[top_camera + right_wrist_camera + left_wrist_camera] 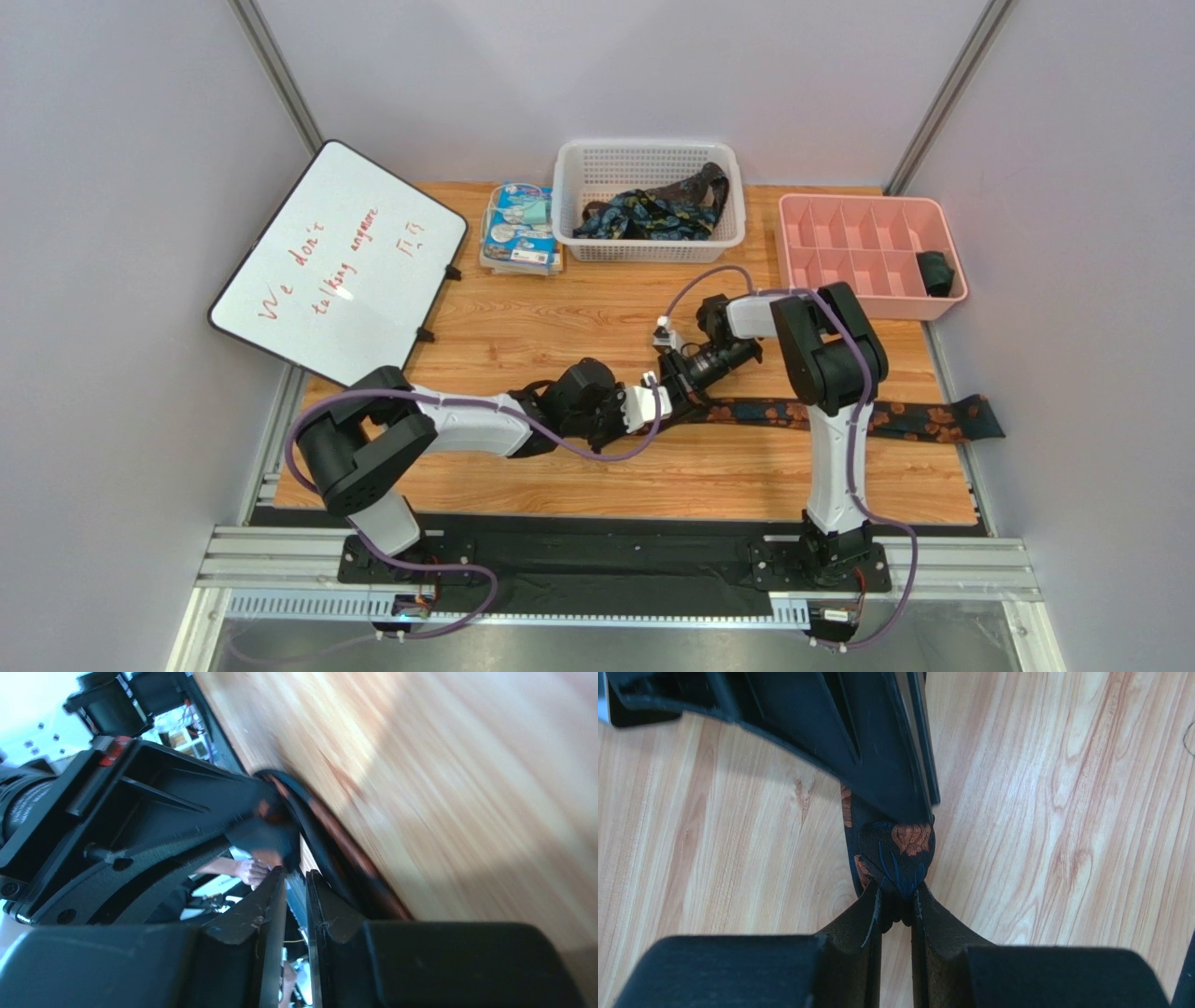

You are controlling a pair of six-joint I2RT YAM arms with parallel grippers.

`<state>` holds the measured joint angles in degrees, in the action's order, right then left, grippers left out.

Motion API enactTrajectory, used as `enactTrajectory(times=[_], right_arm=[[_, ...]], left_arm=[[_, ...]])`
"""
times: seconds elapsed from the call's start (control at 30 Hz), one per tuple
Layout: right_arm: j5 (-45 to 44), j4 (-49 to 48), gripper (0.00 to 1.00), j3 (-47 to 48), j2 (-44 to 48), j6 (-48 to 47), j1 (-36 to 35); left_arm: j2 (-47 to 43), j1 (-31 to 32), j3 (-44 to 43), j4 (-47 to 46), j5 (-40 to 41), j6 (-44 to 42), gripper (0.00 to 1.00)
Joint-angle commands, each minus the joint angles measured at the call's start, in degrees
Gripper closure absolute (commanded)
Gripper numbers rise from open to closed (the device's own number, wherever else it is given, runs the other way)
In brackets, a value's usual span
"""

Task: Roll the ties
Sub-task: Roll the tie at the center of the board.

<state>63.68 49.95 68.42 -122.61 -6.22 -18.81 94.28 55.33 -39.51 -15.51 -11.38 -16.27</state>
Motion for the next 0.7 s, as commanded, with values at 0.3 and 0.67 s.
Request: enactTrajectory(times=[0.3,0.67], right_arm=[[3.6,6.4,0.72,2.5,4.4,2.6,3.6],[3.8,-3.9,0.6,1.6,0.4,10.3,-1.7]], left_arm=[[2.7,1.9,-13.6,27.3,4.9,-2.2,0.91],[4.0,2.1,-16.0,31.1,3.9,-1.9,0.9]])
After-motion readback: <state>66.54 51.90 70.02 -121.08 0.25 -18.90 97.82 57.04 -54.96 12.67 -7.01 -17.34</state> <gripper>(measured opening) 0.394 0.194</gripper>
